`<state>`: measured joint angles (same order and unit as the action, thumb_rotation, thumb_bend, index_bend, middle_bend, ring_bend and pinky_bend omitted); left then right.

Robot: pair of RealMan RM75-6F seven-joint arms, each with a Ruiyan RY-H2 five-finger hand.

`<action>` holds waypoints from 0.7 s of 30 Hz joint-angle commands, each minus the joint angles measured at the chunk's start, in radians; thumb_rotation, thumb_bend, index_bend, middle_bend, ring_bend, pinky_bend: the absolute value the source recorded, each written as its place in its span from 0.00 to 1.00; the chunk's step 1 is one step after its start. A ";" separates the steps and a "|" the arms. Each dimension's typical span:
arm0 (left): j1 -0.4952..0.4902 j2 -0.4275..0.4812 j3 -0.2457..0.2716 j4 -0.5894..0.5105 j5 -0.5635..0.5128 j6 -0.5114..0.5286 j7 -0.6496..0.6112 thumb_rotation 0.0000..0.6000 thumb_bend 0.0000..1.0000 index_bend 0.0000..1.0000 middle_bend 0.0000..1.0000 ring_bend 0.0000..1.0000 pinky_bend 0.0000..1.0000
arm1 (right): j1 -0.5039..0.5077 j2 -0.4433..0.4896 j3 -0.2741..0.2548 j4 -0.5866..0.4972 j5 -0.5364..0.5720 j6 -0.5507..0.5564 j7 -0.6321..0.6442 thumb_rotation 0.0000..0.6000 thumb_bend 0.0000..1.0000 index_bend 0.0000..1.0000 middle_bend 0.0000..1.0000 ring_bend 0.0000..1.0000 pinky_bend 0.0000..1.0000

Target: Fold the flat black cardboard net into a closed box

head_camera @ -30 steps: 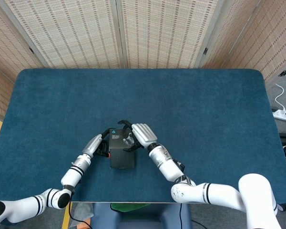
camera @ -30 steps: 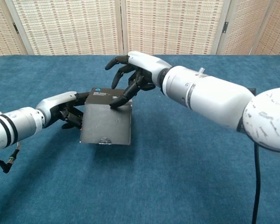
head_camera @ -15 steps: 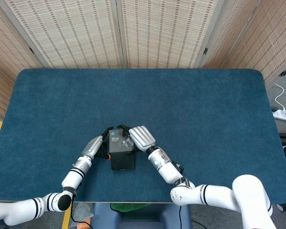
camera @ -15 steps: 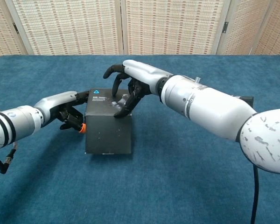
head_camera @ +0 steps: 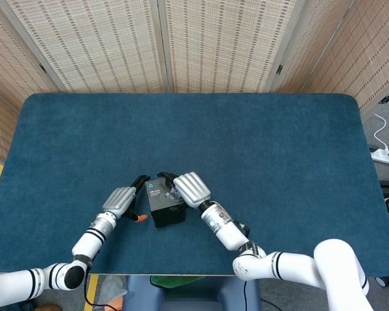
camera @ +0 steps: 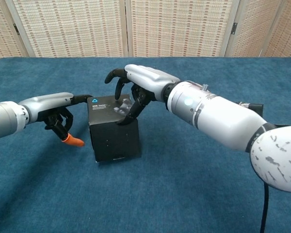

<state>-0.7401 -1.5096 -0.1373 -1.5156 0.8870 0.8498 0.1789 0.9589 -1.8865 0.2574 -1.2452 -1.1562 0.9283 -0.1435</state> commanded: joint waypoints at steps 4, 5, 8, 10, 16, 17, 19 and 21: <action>-0.032 0.050 0.023 -0.035 -0.129 0.069 0.184 1.00 0.21 0.00 0.00 0.64 0.86 | 0.001 -0.022 -0.017 0.036 -0.048 0.001 0.017 1.00 0.00 0.21 0.33 0.70 1.00; -0.034 0.048 0.023 -0.033 -0.139 0.082 0.202 1.00 0.21 0.00 0.00 0.63 0.86 | 0.002 -0.023 -0.020 0.040 -0.055 0.000 0.013 1.00 0.00 0.21 0.33 0.70 1.00; -0.034 0.052 0.012 -0.038 -0.174 0.124 0.237 1.00 0.21 0.00 0.00 0.62 0.85 | 0.006 -0.025 -0.031 0.053 -0.079 -0.002 -0.002 1.00 0.00 0.21 0.33 0.70 1.00; -0.027 0.067 0.003 -0.052 -0.184 0.151 0.246 1.00 0.21 0.00 0.00 0.62 0.84 | 0.009 -0.028 -0.038 0.069 -0.099 0.003 -0.015 1.00 0.00 0.21 0.33 0.70 1.00; 0.016 0.128 -0.035 -0.117 -0.161 0.255 0.218 1.00 0.20 0.00 0.00 0.61 0.84 | 0.015 -0.059 -0.096 0.167 -0.210 0.049 -0.060 1.00 0.00 0.22 0.33 0.70 1.00; 0.024 0.138 -0.041 -0.128 -0.154 0.266 0.207 1.00 0.20 0.00 0.00 0.61 0.84 | 0.015 -0.068 -0.109 0.192 -0.235 0.063 -0.061 1.00 0.00 0.24 0.34 0.70 1.00; 0.042 0.164 -0.053 -0.153 -0.133 0.280 0.175 1.00 0.21 0.00 0.00 0.61 0.84 | 0.013 -0.096 -0.136 0.260 -0.285 0.097 -0.060 1.00 0.00 0.29 0.36 0.70 1.00; 0.057 0.182 -0.059 -0.170 -0.114 0.290 0.153 1.00 0.21 0.00 0.00 0.61 0.84 | 0.012 -0.126 -0.155 0.324 -0.329 0.134 -0.049 1.00 0.01 0.37 0.42 0.71 1.00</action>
<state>-0.6997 -1.3467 -0.1851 -1.6676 0.7547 1.1264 0.3517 0.9720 -1.9701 0.1400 -1.0007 -1.4205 1.0097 -0.1948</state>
